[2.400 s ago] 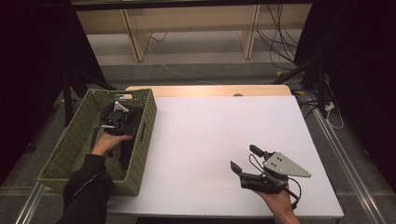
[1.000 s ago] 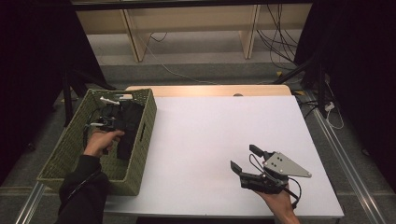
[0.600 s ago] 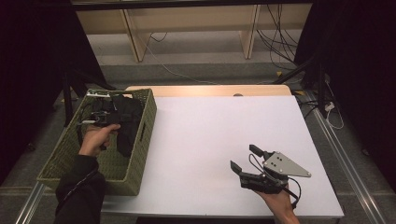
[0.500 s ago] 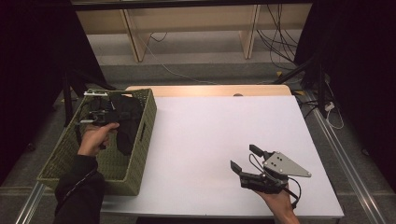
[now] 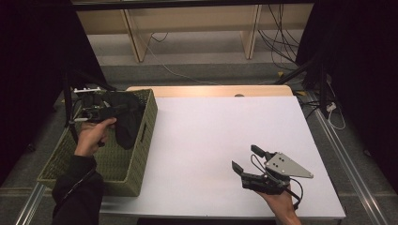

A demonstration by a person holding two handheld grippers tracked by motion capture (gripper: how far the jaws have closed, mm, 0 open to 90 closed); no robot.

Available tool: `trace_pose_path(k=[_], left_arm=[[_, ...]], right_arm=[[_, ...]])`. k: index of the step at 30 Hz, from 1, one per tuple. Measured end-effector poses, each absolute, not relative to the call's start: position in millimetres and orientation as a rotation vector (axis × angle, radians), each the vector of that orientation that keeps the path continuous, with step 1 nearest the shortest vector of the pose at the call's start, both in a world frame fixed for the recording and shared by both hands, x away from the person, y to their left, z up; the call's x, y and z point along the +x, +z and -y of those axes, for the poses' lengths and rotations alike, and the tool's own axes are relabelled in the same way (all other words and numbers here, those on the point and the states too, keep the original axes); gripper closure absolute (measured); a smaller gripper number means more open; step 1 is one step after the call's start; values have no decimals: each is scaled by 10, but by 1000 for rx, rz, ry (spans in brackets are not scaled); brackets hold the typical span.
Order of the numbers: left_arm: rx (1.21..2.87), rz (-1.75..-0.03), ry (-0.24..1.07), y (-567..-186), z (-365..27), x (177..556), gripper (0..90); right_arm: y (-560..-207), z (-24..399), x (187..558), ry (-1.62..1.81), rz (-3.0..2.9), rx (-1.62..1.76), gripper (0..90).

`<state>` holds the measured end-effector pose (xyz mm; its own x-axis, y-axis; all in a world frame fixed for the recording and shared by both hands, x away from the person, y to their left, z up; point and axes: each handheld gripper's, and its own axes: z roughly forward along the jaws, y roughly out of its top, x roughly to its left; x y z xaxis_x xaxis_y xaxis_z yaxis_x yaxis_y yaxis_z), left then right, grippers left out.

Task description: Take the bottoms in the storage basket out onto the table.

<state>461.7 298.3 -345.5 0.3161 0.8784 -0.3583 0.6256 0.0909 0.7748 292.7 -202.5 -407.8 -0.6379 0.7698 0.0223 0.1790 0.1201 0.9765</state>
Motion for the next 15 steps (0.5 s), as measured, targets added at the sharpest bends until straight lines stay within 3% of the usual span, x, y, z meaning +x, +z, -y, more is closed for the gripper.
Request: trace_pose_path(k=[15], left_arm=[[1587, -1300, 382, -3183, -2890, 4469, 746]], right_arm=[[-4080, 2025, 2927, 1548, -1899, 910, 189]])
